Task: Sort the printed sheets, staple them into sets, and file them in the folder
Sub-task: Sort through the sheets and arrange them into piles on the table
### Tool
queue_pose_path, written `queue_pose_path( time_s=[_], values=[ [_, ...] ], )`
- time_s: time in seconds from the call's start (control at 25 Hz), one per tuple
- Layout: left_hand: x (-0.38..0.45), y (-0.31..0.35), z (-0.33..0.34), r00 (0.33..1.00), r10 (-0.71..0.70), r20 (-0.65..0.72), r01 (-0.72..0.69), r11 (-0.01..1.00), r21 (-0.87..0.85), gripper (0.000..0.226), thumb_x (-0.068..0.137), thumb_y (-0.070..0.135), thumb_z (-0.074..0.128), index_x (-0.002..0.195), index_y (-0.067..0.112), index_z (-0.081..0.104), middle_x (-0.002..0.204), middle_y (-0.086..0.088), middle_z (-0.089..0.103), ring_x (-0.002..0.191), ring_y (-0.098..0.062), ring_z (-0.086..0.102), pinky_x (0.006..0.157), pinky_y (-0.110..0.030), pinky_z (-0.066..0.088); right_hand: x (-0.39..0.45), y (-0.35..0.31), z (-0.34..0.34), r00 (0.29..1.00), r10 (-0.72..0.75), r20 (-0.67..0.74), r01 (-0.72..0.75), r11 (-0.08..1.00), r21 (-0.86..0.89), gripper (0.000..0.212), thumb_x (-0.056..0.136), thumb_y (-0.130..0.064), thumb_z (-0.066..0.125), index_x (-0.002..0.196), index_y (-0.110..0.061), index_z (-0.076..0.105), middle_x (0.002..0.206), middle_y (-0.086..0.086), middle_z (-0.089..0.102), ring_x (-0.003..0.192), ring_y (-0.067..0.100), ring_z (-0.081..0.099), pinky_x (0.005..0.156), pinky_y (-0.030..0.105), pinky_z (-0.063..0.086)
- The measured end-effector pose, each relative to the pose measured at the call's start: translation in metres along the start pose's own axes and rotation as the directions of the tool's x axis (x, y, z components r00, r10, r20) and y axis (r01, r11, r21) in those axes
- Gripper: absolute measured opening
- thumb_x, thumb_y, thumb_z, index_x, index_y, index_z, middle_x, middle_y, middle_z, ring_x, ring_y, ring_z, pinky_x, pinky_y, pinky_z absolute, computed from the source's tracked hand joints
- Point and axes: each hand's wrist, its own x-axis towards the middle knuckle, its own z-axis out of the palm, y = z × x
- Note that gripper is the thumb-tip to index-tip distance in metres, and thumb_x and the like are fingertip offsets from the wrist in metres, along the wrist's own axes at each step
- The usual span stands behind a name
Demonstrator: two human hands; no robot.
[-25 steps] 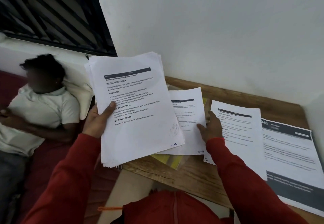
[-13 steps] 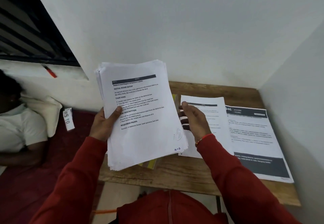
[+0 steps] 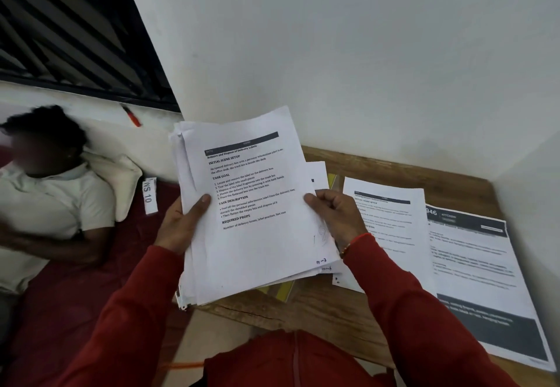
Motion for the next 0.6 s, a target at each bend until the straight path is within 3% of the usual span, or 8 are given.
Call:
queue_pose_path(
  time_s=[0.08,0.16,0.24,0.28,0.32,0.4,0.52,0.6],
  values=[
    [0.003,0.001,-0.012,1.0,0.005,-0.03,-0.004,1.0,0.029,0.024,0.095,0.015,0.057,0.118,0.01,0.061,0.098,0.002,0.074,0.081,-0.009,0.071,0.067,-0.021,0.058,0.008,0.007,0.003,0.997,0.065,-0.039,-0.065,0.998,0.001,0.025,0.094,-0.035,0.06,0.085,-0.016,0.073,0.083,0.004,0.074,0.073,0.02,0.07,0.069,0.035,0.057],
    [0.005,0.002,-0.024,0.999,-0.001,-0.051,0.002,1.0,0.029,0.021,0.094,0.016,0.058,0.114,0.013,0.063,0.098,0.002,0.074,0.082,-0.01,0.072,0.068,-0.023,0.058,0.027,0.029,-0.003,0.973,0.01,-0.229,-0.09,0.934,-0.345,0.029,0.092,-0.043,0.059,0.107,-0.02,0.066,0.098,0.006,0.071,0.094,0.028,0.068,0.081,0.041,0.055],
    [0.007,0.001,-0.034,0.997,-0.006,-0.076,0.008,1.0,0.023,0.017,0.094,0.017,0.058,0.11,0.017,0.065,0.1,0.003,0.074,0.085,-0.012,0.072,0.071,-0.025,0.059,0.039,0.053,-0.013,0.955,0.058,-0.292,-0.264,0.622,-0.738,0.067,0.085,-0.056,0.061,0.138,-0.02,0.042,0.126,0.014,0.056,0.121,0.037,0.051,0.099,0.049,0.041],
    [0.007,0.001,-0.039,0.996,-0.01,-0.087,0.011,1.0,0.017,0.016,0.094,0.018,0.059,0.108,0.018,0.066,0.101,0.002,0.074,0.086,-0.014,0.072,0.073,-0.026,0.059,0.043,0.062,-0.015,0.943,0.112,-0.314,-0.327,0.489,-0.809,0.082,0.083,-0.061,0.061,0.146,-0.02,0.029,0.135,0.017,0.047,0.127,0.04,0.042,0.103,0.052,0.035],
    [0.008,0.0,-0.043,0.995,-0.012,-0.096,0.014,1.0,0.019,0.016,0.093,0.018,0.059,0.108,0.019,0.066,0.103,0.0,0.074,0.089,-0.015,0.071,0.076,-0.028,0.06,0.047,0.072,-0.017,0.933,0.143,-0.33,-0.359,0.427,-0.83,0.088,0.081,-0.063,0.061,0.147,-0.02,0.022,0.139,0.017,0.042,0.129,0.041,0.039,0.104,0.054,0.032],
    [0.011,-0.003,-0.049,0.995,-0.018,-0.103,0.021,0.999,0.026,0.02,0.092,0.021,0.061,0.112,0.018,0.066,0.11,-0.005,0.072,0.096,-0.02,0.07,0.083,-0.035,0.058,0.055,0.078,-0.016,0.922,0.166,-0.35,-0.386,0.443,-0.809,0.079,0.082,-0.055,0.064,0.142,-0.019,0.027,0.135,0.015,0.047,0.125,0.041,0.043,0.104,0.055,0.032],
    [0.014,-0.005,-0.052,0.992,-0.029,-0.119,0.032,0.999,0.027,0.022,0.091,0.022,0.062,0.112,0.018,0.066,0.113,-0.007,0.071,0.099,-0.023,0.069,0.085,-0.036,0.057,0.069,0.083,-0.023,0.889,0.216,-0.405,-0.448,0.6,-0.663,0.042,0.082,-0.034,0.065,0.12,-0.02,0.052,0.121,0.01,0.061,0.116,0.035,0.053,0.104,0.05,0.037],
    [0.016,-0.005,-0.052,0.992,-0.029,-0.126,0.032,0.999,0.024,0.023,0.092,0.02,0.061,0.115,0.015,0.065,0.113,-0.007,0.07,0.096,-0.021,0.069,0.082,-0.032,0.058,0.072,0.084,-0.023,0.881,0.22,-0.418,-0.458,0.613,-0.644,0.042,0.081,-0.046,0.061,0.113,-0.019,0.058,0.12,0.011,0.063,0.113,0.034,0.055,0.102,0.05,0.039]
  ],
)
